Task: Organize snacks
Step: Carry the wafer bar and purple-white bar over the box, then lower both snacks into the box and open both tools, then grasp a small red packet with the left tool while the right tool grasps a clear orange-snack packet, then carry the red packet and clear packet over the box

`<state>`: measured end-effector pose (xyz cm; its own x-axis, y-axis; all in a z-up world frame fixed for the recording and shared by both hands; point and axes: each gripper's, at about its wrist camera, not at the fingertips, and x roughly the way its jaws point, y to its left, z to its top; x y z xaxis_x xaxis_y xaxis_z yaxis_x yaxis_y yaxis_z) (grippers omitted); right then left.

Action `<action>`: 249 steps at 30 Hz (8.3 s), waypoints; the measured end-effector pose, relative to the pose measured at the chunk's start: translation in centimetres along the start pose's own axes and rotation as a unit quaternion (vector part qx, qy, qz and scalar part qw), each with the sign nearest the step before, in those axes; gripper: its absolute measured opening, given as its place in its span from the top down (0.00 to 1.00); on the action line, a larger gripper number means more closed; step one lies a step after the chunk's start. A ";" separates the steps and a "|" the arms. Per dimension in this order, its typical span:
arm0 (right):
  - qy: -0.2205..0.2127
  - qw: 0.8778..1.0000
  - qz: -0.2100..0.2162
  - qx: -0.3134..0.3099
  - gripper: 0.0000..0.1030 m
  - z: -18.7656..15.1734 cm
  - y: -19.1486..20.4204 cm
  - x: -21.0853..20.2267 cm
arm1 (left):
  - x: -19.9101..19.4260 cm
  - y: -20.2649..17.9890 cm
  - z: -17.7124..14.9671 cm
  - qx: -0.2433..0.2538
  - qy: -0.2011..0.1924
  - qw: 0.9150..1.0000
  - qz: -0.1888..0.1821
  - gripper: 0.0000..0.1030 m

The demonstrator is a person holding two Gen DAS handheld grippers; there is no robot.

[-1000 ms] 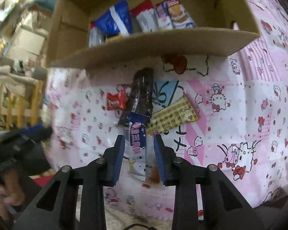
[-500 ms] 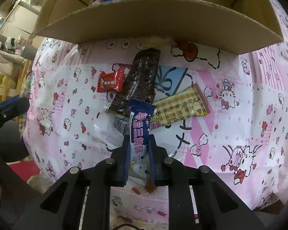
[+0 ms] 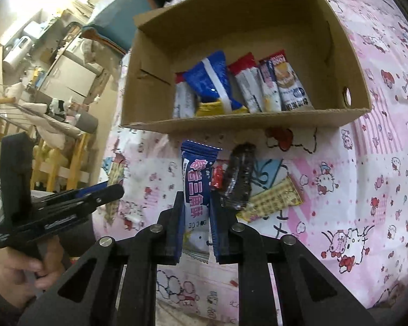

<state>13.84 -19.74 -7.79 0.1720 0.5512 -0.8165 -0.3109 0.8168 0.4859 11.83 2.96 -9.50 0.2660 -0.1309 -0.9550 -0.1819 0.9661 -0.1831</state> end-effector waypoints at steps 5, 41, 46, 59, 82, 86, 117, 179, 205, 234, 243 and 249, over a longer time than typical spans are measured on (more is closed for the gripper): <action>-0.026 0.999 0.024 0.006 0.83 0.1 -0.2 -1.7 | -1.0 0.0 -0.3 0.010 -0.032 0.999 0.022 0.79; -0.190 0.970 0.091 0.124 0.83 4.8 -5.3 -10.2 | -8.3 -4.3 8.4 0.079 -0.153 0.985 0.016 0.79; -0.183 0.974 0.070 0.117 0.83 7.2 -6.0 -9.7 | -7.9 -4.3 11.1 0.070 -0.163 0.984 0.004 0.79; -0.157 0.980 -0.003 0.118 0.83 10.3 -8.8 -4.9 | -1.8 -5.8 11.8 0.061 -0.141 0.988 -0.003 0.78; -0.127 0.985 -0.086 0.082 0.80 10.4 -8.3 -2.9 | -0.7 -6.3 12.0 0.068 -0.152 0.986 -0.027 0.78; -0.135 0.984 -0.084 0.083 0.79 10.5 -8.2 -3.3 | -1.1 -6.3 12.0 0.064 -0.158 0.985 -0.027 0.78; -0.185 0.978 -0.047 0.085 0.19 8.3 -6.2 -6.7 | -4.6 -4.8 10.2 0.051 -0.181 0.981 -0.050 0.14; -0.055 0.957 0.007 0.286 0.19 -0.7 -10.8 -3.0 | 10.2 -8.0 3.0 -0.048 0.043 0.996 -0.062 0.42; 0.093 0.978 -0.075 0.170 0.44 -3.3 -6.7 3.0 | 7.6 -5.2 2.7 -0.033 0.030 0.998 -0.038 0.84; -0.019 0.994 -0.069 0.079 0.82 -2.5 -2.1 -0.1 | 3.5 -1.9 1.0 -0.044 0.006 0.999 0.014 0.84; -0.074 0.993 -0.056 0.078 0.82 -2.1 -1.2 -2.6 | 0.5 -0.2 -0.1 -0.099 -0.002 0.995 -0.027 0.84; -0.126 0.989 -0.021 0.076 0.82 -1.2 -0.6 -5.0 | -3.9 -1.2 0.9 -0.081 -0.059 0.994 -0.036 0.84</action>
<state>12.05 -23.22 -4.34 0.4147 0.5257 -0.7427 -0.1584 0.8455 0.5100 11.82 2.51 -5.30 0.3919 -0.1626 -0.9055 -0.3051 0.9056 -0.2947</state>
